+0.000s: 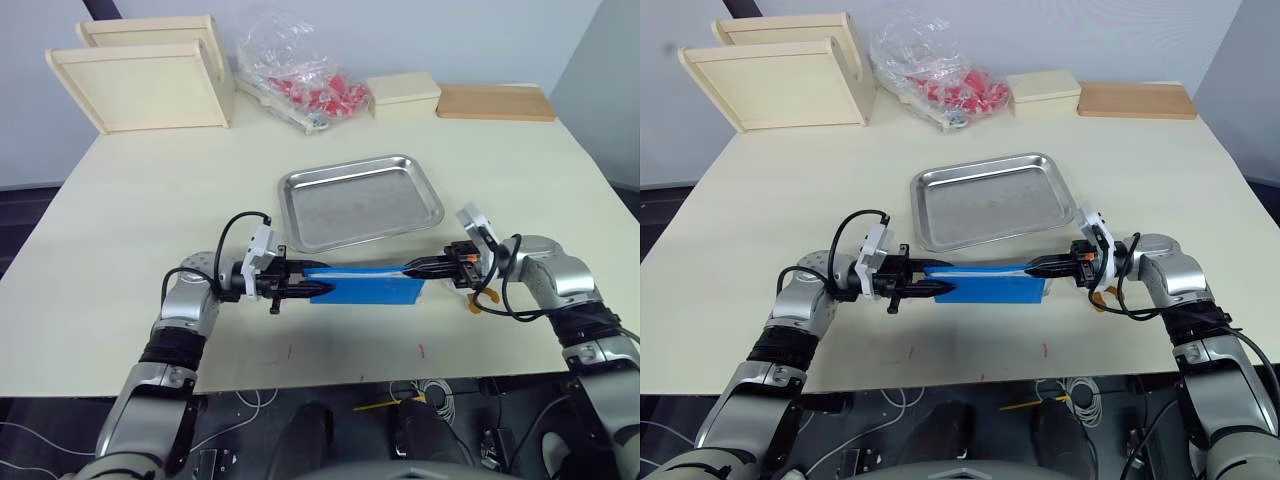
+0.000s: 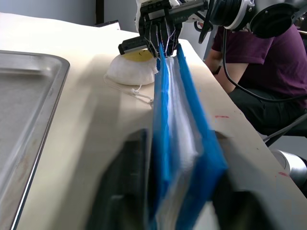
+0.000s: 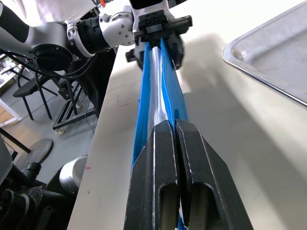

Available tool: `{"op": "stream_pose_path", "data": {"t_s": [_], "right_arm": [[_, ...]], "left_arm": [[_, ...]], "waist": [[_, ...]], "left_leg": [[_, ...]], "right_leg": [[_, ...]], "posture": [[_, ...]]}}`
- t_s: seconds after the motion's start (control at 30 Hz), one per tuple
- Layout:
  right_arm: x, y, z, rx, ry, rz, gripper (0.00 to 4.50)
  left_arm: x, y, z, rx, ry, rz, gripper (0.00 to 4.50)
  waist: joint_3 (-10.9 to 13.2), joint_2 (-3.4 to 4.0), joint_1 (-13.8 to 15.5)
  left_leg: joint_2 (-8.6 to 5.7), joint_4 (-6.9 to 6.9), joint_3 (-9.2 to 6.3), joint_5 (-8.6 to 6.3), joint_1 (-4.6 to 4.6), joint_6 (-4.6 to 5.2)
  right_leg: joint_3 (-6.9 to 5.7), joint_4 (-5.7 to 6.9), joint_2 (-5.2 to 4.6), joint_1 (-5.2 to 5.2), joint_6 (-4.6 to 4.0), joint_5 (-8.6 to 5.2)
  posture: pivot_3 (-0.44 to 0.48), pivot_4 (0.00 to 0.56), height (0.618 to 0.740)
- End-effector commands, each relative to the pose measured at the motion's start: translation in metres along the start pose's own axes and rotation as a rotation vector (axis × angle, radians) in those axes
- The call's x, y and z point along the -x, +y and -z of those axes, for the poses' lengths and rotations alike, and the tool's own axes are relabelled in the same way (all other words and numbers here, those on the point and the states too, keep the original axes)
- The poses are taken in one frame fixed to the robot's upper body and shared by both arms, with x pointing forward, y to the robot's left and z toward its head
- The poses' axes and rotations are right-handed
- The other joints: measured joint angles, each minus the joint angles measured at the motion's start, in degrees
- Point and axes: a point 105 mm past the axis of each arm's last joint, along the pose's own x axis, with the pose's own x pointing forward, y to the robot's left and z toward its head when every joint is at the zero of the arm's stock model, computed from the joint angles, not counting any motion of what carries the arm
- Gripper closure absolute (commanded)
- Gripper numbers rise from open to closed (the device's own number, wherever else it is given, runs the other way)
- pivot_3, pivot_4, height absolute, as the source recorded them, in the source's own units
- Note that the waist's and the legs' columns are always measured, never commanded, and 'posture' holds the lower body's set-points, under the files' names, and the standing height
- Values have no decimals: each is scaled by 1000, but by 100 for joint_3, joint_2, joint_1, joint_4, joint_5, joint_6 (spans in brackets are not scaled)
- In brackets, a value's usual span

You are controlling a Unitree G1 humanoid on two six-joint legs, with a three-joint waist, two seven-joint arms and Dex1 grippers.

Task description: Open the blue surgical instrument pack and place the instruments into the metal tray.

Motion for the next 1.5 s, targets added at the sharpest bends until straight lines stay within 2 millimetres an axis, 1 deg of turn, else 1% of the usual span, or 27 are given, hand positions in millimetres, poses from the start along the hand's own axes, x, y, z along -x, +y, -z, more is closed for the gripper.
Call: {"op": "stream_pose_path", "data": {"t_s": [0.03,0.2,0.23,0.27,0.3,0.37,0.43,0.47,0.53,0.57,0.63,0.73,0.83,0.93,1.0,1.1,1.13,1.17,1.2,1.23,1.3,1.33,1.37,1.4,1.43,1.47,1.5], "right_arm": [[4,0,-20,85,-42,9,4500],[5,1,-23,115,-41,24,4500],[6,1,-25,126,-48,35,4063],[9,1,-28,139,-57,50,3740],[13,2,-29,149,-61,71,3527],[22,3,-30,163,-57,103,2749],[32,4,-29,168,-49,140,1795],[38,5,-29,168,-49,161,1225],[49,7,-29,163,-51,198,570],[56,8,-28,158,-50,222,93],[70,7,-24,156,-36,278,93],[88,2,-13,141,13,371,93],[109,-8,9,123,115,512,93],[118,-13,24,110,177,574,93],[118,-13,32,69,185,580,93],[114,-13,37,36,185,578,93],[113,-12,40,28,197,574,302],[111,-12,42,19,200,574,846],[110,-11,42,8,188,570,1000],[110,-10,41,-2,170,568,1403],[109,-9,38,-14,146,564,2403],[110,-7,35,-22,135,557,2710],[110,-4,30,-40,104,545,3278],[111,-2,26,-53,81,536,3656],[111,1,21,-61,63,527,4284],[111,3,16,-66,43,517,4446],[112,5,11,-70,17,511,4446]], "left_arm": [[0,-5,-6,-29,-34,20,4415],[-1,-6,-4,-25,-45,-7,4415],[-1,-6,-4,-28,-46,-14,4500],[-1,-6,-4,-35,-41,-24,4500],[-1,-5,-3,-49,-29,-36,4500],[-1,-6,0,-69,-12,-48,4500],[-1,-8,1,-70,-13,-57,4500],[-1,-9,1,-72,-13,-60,4500],[0,-11,1,-77,-8,-65,4500],[1,-11,1,-80,-5,-66,4500],[1,-12,1,-84,-3,-70,4500],[2,-13,2,-84,1,-70,4500],[2,-12,3,-87,5,-67,4500],[2,-12,3,-88,7,-63,4500],[2,-12,3,-88,8,-60,4500],[1,-12,3,-90,9,-59,4500],[1,-11,4,-91,10,-58,4500],[1,-11,4,-92,10,-56,4500],[0,-11,3,-93,9,-55,4500],[0,-10,2,-94,8,-55,4500],[0,-10,1,-96,7,-54,4500],[0,-9,1,-97,7,-55,4500],[0,-9,1,-97,7,-55,4500],[0,-9,1,-97,7,-56,4500],[0,-9,1,-98,8,-57,4500],[1,-9,1,-98,9,-58,4500],[1,-9,1,-99,10,-60,4500]], "waist": [[0,0,0],[0,0,1],[0,0,1],[0,1,1],[0,0,2],[0,0,10],[0,0,13],[0,0,12],[0,1,11],[0,1,11],[0,1,9],[0,1,-14],[-1,1,-3],[-1,2,5],[-1,4,-2],[-2,5,-4],[-2,5,-1],[-2,5,-1],[-2,5,0],[-2,5,1],[-2,5,0],[-2,5,0],[-2,5,1],[-2,5,3],[-2,5,3],[-2,5,3],[-2,5,5]], "left_leg": [[0,0,0,0,0,0],[0,0,-2,0,0,0],[1,0,-3,0,0,0],[1,0,-3,0,0,0],[0,0,-3,0,0,0],[0,0,-5,0,0,0],[2,0,-11,0,0,0],[2,0,-9,0,0,0],[1,0,-10,0,1,0],[2,0,-10,0,0,0],[2,-1,-8,0,2,0],[2,0,1,0,10,0],[2,0,7,0,11,0],[2,0,14,0,8,0],[1,0,14,0,8,0],[2,0,12,0,9,0],[2,0,11,0,10,0],[2,1,11,0,10,0],[2,1,11,0,10,0],[2,1,12,0,10,0],[2,1,11,0,10,0],[1,1,11,0,10,0],[2,1,10,0,10,0],[2,1,8,0,9,0],[2,1,6,0,9,0],[2,1,5,0,9,0],[2,1,4,0,9,0]], "right_leg": [[0,0,-1,0,0,0],[0,0,-1,0,0,0],[0,0,-1,0,0,0],[0,1,-1,0,0,0],[0,1,-2,0,1,0],[1,1,-2,0,1,1],[0,0,-6,0,1,1],[0,0,-7,0,1,1],[1,0,-7,0,1,1],[1,0,-7,0,1,1],[2,0,-7,1,1,1],[10,0,-4,1,2,1],[8,1,-2,3,2,0],[8,0,-2,2,1,0],[9,0,-2,2,1,0],[13,0,-2,2,2,1],[12,0,-2,3,2,1],[12,0,-2,4,3,1],[12,0,-2,4,3,1],[12,0,-1,4,3,1],[12,0,-1,4,3,1],[12,0,-1,4,3,1],[13,0,-1,4,3,1],[13,0,-2,4,3,1],[13,0,-2,4,3,1],[13,0,-2,4,3,1],[12,0,-2,4,3,1]], "posture": [[0,150,740],[0,150,740],[0,150,740],[0,150,740],[0,150,740],[0,150,740],[0,150,740],[0,150,740],[0,150,740],[0,150,740],[0,150,740],[0,150,740],[0,150,740],[0,150,740],[0,150,740],[0,150,740],[0,150,740],[0,150,740],[0,150,740],[0,150,740],[0,150,740],[0,150,740],[0,150,740],[0,150,740],[0,150,740],[0,150,740],[0,150,740]]}}
